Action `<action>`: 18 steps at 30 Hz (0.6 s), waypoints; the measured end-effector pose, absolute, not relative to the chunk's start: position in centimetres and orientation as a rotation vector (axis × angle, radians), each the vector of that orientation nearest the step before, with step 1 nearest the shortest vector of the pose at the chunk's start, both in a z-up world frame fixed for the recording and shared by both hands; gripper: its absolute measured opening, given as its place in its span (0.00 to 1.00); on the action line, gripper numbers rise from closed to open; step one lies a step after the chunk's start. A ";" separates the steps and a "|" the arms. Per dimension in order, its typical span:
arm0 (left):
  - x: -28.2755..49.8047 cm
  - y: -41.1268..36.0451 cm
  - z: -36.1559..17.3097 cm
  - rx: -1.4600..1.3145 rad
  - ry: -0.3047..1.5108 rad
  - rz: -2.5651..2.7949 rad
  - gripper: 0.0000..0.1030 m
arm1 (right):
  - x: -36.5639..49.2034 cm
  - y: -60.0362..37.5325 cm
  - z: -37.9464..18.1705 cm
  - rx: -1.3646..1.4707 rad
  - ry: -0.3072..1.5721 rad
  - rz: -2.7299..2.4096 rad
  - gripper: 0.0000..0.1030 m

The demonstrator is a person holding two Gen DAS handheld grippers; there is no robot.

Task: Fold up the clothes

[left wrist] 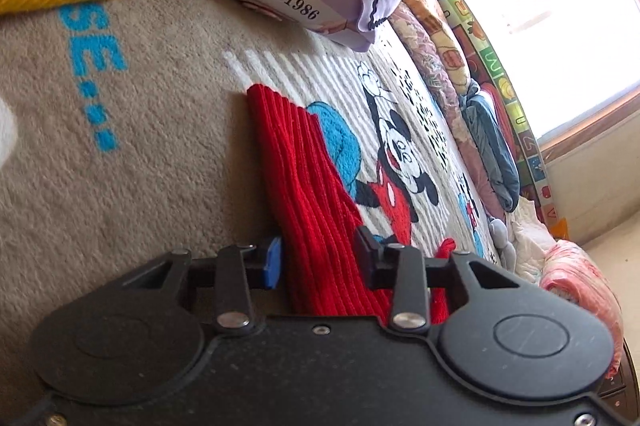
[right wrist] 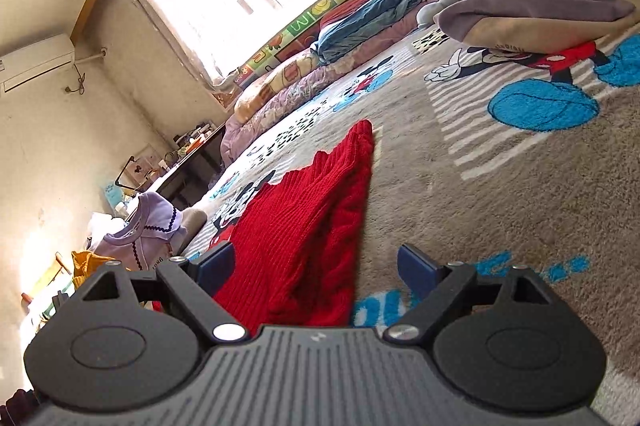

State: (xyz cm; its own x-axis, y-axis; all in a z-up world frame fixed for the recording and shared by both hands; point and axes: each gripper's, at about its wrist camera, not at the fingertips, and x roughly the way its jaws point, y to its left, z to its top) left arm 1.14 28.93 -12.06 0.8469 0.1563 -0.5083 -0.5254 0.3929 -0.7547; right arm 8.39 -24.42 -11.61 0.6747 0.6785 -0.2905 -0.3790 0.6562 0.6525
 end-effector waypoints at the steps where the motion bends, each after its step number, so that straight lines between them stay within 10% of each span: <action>1: 1.1 29.0 -12.1 -1.080 0.381 0.450 0.17 | 8.6 -24.2 -11.7 0.591 0.558 0.645 0.85; 18: 5.2 9.8 -4.4 -0.310 0.331 -0.030 0.06 | 8.3 -21.3 -10.0 0.543 0.528 0.883 0.63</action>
